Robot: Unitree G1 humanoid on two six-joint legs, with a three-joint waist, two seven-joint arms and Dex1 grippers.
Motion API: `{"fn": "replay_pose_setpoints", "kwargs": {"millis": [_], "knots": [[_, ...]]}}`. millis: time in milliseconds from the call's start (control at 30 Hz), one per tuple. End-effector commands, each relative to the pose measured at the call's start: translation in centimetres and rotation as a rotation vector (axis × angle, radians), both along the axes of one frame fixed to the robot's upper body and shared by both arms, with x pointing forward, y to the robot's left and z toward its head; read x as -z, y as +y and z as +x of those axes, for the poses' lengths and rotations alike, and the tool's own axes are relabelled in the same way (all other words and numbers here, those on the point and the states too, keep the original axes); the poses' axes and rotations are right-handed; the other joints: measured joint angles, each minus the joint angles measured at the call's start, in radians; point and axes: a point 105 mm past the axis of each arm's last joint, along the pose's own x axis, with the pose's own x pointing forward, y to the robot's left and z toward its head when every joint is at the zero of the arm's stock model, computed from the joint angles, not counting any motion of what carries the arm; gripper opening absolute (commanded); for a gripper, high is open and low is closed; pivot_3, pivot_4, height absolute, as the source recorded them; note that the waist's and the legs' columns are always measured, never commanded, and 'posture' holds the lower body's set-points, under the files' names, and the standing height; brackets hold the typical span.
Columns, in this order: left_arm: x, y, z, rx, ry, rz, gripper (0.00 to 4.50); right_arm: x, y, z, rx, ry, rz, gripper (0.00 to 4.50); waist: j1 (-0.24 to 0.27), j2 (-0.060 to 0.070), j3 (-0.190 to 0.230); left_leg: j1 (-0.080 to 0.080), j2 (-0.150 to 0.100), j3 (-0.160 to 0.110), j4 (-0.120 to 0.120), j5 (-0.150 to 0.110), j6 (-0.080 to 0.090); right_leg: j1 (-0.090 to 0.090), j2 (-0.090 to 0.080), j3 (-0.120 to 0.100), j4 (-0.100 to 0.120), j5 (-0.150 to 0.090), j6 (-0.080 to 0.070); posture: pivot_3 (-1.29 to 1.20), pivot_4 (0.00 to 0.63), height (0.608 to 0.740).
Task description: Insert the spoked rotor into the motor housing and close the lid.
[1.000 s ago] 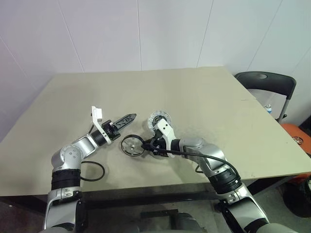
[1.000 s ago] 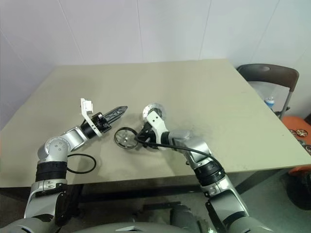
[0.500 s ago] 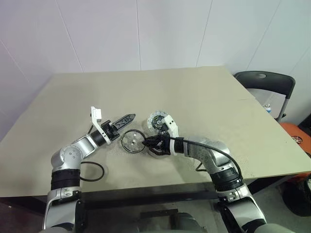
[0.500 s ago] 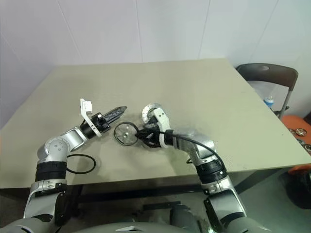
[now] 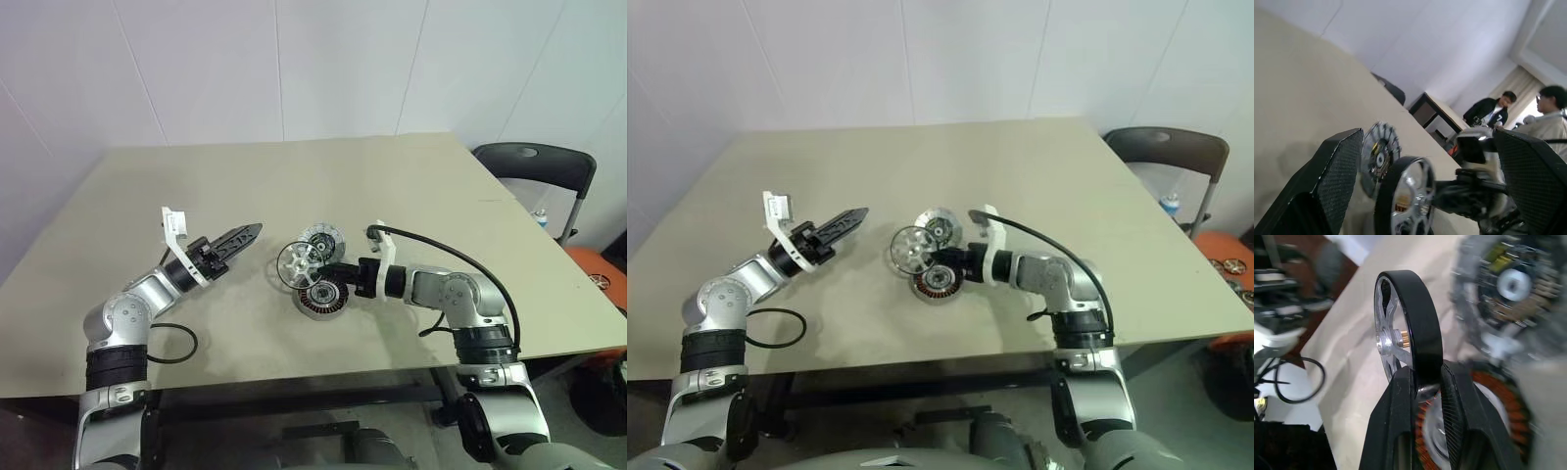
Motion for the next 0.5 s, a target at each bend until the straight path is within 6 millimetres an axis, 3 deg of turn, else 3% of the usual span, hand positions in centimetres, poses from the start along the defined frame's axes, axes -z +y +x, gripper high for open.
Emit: {"fn": "replay_pose_setpoints", "kwargs": {"millis": [33, 200, 500], "knots": [[-0.8, -0.3, -1.0, 0.041, -0.12, 0.127, 4.5, -1.8, -0.7, 0.5, 0.012, -0.001, 0.051, 0.39, 0.0, 0.001, 0.0, 0.0, 0.0, 0.0, 0.0, 0.0, 0.0, 0.0, 0.0, 0.0, 0.0, 0.0, 0.0, 0.0, 0.0, 0.74], [-0.1, 0.0, -2.0, 0.072, -0.19, 0.26, 4.5, -1.3, -1.7, 0.1, 0.016, 0.088, 0.065, 0.39, 0.001, 0.002, 0.001, 0.0, 0.0, 0.0, 0.0, 0.0, 0.0, 0.0, 0.0, 0.0, 0.0, 0.0, 0.0, 0.0, 0.0, 0.74], [1.2, 1.0, -2.1, 0.043, -0.188, 0.3, 4.5, -0.5, -1.6, -1.9, -0.06, 0.237, 0.096, 0.39, 0.001, 0.002, 0.002, 0.0, 0.0, 0.001, 0.0, -0.001, 0.003, 0.0, 0.0, 0.0, 0.0, 0.0, 0.0, 0.0, 0.0, 0.74]]}}
